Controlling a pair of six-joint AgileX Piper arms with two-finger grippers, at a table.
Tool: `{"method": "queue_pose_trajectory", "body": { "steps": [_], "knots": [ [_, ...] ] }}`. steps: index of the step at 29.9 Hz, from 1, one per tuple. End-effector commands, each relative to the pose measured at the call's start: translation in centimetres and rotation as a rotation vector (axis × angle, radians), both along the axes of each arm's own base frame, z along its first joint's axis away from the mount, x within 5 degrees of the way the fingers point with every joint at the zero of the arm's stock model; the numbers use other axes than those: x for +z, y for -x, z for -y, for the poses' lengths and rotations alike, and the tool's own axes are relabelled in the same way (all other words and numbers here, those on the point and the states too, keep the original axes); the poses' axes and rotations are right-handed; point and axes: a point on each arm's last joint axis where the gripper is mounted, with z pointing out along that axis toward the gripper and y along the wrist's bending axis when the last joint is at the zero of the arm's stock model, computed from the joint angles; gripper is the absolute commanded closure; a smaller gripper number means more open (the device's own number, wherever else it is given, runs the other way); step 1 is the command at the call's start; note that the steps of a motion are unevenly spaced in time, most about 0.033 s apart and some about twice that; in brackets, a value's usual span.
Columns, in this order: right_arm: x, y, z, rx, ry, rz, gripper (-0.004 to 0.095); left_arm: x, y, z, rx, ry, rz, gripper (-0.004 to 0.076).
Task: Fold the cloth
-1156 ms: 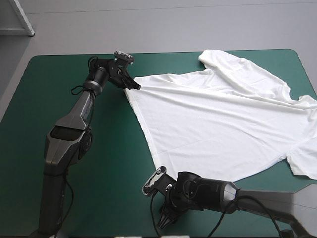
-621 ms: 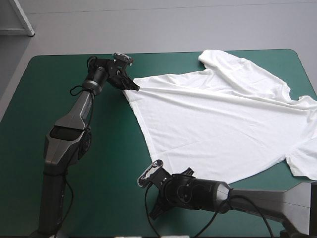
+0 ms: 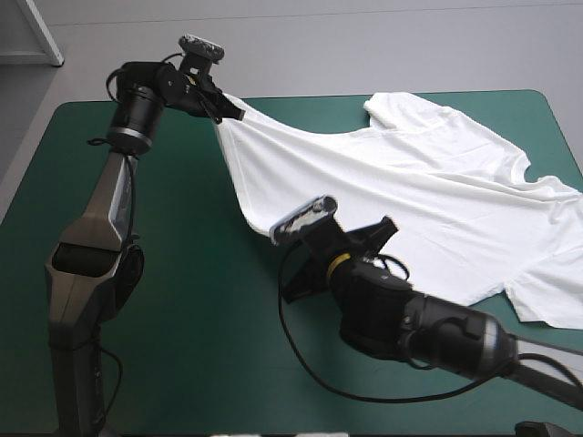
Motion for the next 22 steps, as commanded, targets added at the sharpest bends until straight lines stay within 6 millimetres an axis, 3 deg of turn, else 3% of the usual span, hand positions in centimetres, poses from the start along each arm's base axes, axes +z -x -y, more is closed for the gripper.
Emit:
{"method": "queue_pose_trajectory", "body": {
  "steps": [1, 8, 16, 22],
  "knots": [
    [7.9, 0.1, 3.1, -0.031, -0.08, 0.2, 0.0925, 9.9, 5.3, -1.0, 0.007, 0.088, 0.245, 0.0702],
    [18.0, 1.4, 7.3, 0.03, -0.184, 0.414, 0.0925, 18.3, 13.3, -3.0, 0.042, 0.161, 0.441, 0.0702],
    [25.1, 3.1, 13.6, -0.05, -0.272, 0.685, 0.0925, 26.0, 23.6, -5.8, 0.085, 0.205, 0.756, 0.0702],
    [28.8, 4.9, 17.9, -0.056, -0.371, 0.859, 0.0925, 29.6, 30.0, -7.2, 0.078, 0.223, 0.998, 0.0702]
  ]
}}
